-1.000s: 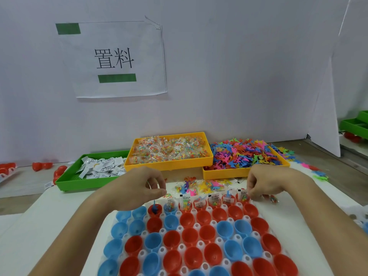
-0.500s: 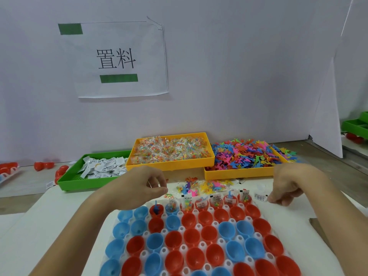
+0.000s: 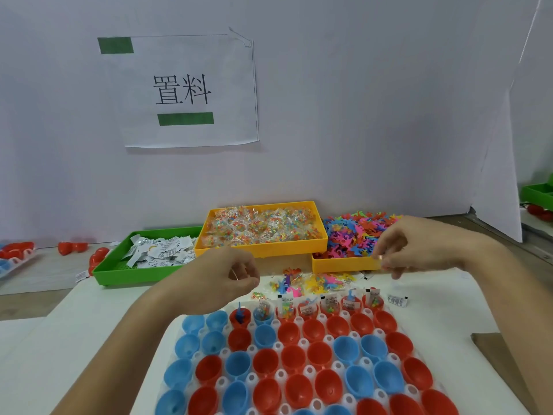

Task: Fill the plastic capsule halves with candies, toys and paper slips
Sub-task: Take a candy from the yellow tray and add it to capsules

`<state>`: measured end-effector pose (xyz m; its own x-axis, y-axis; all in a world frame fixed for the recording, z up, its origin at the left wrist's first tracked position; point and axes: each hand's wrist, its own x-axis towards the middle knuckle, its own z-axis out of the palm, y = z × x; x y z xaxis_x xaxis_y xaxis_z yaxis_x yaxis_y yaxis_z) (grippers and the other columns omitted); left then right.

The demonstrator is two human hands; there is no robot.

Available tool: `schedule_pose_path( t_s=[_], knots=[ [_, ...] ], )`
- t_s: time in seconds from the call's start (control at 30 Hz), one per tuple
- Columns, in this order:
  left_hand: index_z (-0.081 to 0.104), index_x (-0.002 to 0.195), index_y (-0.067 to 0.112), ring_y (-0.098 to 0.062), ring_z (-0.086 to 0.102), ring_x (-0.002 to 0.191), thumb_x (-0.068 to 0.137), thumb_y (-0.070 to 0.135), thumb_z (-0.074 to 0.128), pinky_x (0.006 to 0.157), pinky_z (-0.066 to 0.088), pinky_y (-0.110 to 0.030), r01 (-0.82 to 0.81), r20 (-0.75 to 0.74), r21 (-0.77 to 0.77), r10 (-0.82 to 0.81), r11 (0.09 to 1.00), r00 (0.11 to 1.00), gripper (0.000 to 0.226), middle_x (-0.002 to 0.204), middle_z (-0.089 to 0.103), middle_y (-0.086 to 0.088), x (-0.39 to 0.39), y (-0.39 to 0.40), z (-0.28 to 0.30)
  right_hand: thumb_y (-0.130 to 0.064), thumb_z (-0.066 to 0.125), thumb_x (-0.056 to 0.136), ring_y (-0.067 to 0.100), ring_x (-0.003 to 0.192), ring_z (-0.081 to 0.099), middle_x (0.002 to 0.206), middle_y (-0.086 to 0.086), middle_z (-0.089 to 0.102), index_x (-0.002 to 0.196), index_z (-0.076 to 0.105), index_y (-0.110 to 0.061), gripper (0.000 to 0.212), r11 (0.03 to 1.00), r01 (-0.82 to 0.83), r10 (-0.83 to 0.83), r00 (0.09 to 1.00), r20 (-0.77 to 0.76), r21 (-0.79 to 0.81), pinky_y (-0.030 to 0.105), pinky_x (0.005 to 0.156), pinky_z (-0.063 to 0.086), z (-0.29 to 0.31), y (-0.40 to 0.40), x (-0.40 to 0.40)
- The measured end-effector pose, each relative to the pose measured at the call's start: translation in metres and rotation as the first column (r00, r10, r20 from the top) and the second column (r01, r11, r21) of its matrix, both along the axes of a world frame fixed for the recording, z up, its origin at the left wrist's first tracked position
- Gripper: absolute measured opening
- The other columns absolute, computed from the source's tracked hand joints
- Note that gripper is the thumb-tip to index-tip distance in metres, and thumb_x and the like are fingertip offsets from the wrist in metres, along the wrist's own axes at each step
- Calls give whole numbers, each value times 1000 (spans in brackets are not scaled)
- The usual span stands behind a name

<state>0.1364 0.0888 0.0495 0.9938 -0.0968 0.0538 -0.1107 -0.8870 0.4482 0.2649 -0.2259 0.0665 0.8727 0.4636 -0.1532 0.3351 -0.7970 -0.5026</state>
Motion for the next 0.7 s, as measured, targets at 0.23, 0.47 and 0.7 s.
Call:
schedule_pose_path(
  t_s=[0.23,0.47,0.7],
  knots=[
    [67,91,31,-11,66,79,94,27,62,79,55,-37,101,48,-155,-95,983,994,7,83,71,8,0,-21,1,-2,62,94,16,83,76,86,5,78,99,74,-17,20,904,-231,243,970,13,359,26,78,60,1,46,-25],
    [69,95,19,-10,71,69,87,26,74,67,58,-29,79,191,-385,-4,919,982,12,77,75,3,3,-42,-2,-4,66,93,16,86,76,85,5,79,107,66,-15,18,785,-284,349,937,-14,551,22,72,58,-8,83,-45],
    [65,75,21,-12,66,61,83,10,75,61,50,-33,8,274,-442,126,897,953,17,67,69,6,5,-36,-1,-9,67,94,16,82,76,85,4,78,102,68,-14,10,807,-252,294,956,6,535,20,71,57,-6,75,-38]
  ],
)
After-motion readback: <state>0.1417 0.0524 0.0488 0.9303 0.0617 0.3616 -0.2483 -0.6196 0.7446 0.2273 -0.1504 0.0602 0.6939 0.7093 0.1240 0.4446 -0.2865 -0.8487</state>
